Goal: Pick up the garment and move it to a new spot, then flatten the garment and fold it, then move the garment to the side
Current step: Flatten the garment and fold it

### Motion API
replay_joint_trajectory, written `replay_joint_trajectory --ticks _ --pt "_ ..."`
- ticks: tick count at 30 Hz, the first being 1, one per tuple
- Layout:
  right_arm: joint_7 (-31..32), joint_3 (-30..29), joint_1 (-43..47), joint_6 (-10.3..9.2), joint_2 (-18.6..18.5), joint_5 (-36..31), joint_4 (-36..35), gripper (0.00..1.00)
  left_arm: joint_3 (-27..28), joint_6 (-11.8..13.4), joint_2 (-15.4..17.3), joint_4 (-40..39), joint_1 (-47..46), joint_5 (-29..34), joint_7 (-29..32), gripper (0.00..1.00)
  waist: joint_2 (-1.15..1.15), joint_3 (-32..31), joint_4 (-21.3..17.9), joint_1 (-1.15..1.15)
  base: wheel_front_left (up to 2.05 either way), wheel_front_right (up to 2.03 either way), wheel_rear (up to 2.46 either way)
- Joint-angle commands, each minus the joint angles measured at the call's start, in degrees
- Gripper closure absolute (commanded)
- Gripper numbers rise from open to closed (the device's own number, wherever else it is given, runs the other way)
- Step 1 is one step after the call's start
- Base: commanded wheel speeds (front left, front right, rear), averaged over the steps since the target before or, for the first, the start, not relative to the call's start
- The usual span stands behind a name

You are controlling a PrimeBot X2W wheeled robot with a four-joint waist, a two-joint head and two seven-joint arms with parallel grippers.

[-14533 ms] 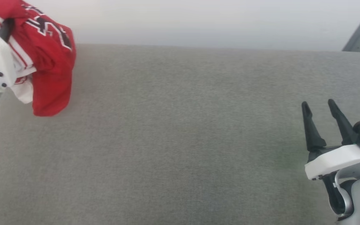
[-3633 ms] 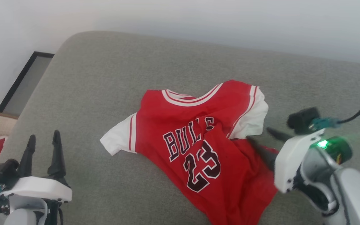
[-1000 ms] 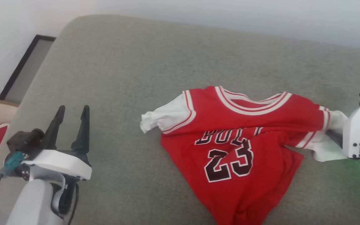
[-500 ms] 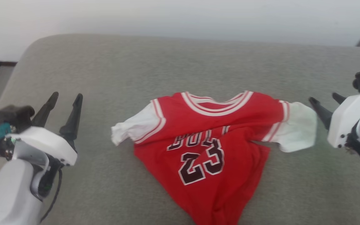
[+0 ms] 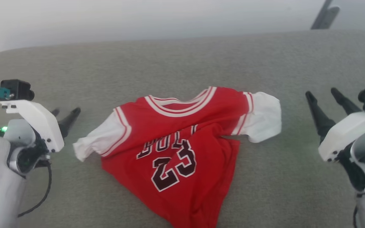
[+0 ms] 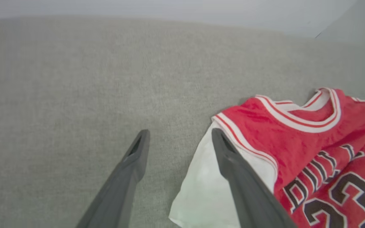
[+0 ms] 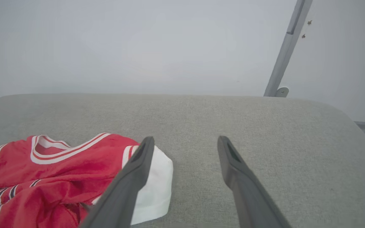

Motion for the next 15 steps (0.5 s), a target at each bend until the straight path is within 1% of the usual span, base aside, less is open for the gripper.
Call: replay_joint_trajectory --ticks 1,2,4,5,7,10,15 --pt "0.1 -0.6 1.2 0.02 1.0 -0.8 -0.9 0.0 -0.6 0.9 0.5 1.4 -1.4 -0.2 3.3 0.0 0.0 0.9 -1.4 0.0 0.0 0.0 0.0" --pt "0.0 -1.1 1.7 0.02 1.4 -1.1 -1.4 0.0 -0.8 1.7 0.5 2.4 -2.1 -0.8 5.9 0.0 0.0 1.1 -1.8 0.0 0.0 0.0 0.0" --pt "0.1 -1.8 2.8 0.02 2.4 -1.5 -2.3 0.0 -1.7 2.3 0.5 3.8 -3.4 -1.5 10.1 0.0 0.0 1.5 -2.5 0.0 0.0 0.0 0.0" --pt "0.1 -1.8 2.8 0.02 2.4 -1.5 -2.3 0.0 -1.7 2.3 0.5 3.8 -3.4 -1.5 10.1 0.0 0.0 1.5 -2.5 0.0 0.0 0.0 0.0" --pt "-0.2 -2.5 3.6 0.02 3.2 -1.6 -3.1 0.0 -2.4 3.4 0.4 5.1 -4.4 -1.6 13.8 0.0 0.0 1.9 -3.1 0.0 0.0 0.0 0.0" --pt "-0.2 -2.7 4.7 0.02 4.2 -1.8 -4.3 0.0 -2.9 5.2 -0.2 6.5 -5.3 -2.5 18.6 0.0 0.0 2.4 -4.0 0.0 0.0 0.0 0.0" --pt "0.2 -3.6 5.8 0.02 5.2 -2.1 -5.8 0.0 -3.9 9.0 -0.3 7.0 -6.1 -3.4 25.9 0.0 0.0 3.3 -4.6 0.0 0.0 0.0 0.0"
